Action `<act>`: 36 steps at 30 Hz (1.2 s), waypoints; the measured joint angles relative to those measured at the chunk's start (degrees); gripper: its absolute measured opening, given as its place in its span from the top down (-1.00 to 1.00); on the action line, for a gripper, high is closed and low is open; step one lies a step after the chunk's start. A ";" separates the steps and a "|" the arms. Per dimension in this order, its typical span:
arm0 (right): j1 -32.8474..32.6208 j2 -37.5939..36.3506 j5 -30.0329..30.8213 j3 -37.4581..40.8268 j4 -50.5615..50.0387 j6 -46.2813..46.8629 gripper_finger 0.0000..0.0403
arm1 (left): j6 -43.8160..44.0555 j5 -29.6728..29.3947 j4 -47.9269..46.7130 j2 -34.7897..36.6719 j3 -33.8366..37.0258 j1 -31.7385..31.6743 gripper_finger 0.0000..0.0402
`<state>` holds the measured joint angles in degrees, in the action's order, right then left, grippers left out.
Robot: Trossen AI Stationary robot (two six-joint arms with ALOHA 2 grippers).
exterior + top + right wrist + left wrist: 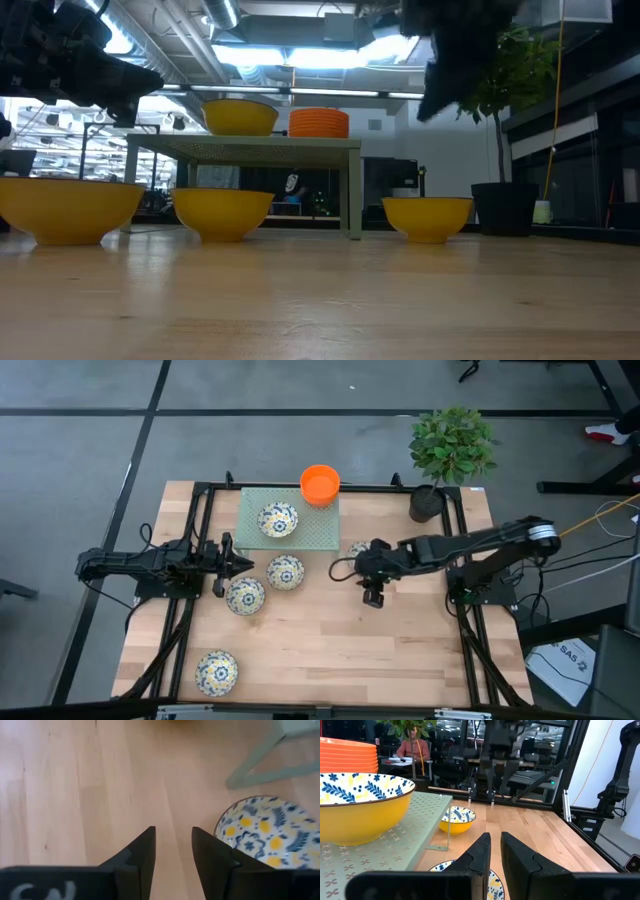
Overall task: Pick & Place Mini bowls
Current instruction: Stack the yellow bowl on top of the yellow bowl on the shelf
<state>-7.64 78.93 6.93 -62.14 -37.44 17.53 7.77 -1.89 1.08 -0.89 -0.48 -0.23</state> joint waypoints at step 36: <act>1.88 1.71 5.08 9.50 11.49 -6.92 -0.14 | 0.00 0.00 0.39 0.00 0.00 0.02 0.81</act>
<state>-5.76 80.64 12.01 -52.64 -25.95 10.62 7.77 -1.89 1.48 -0.89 -0.48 -0.21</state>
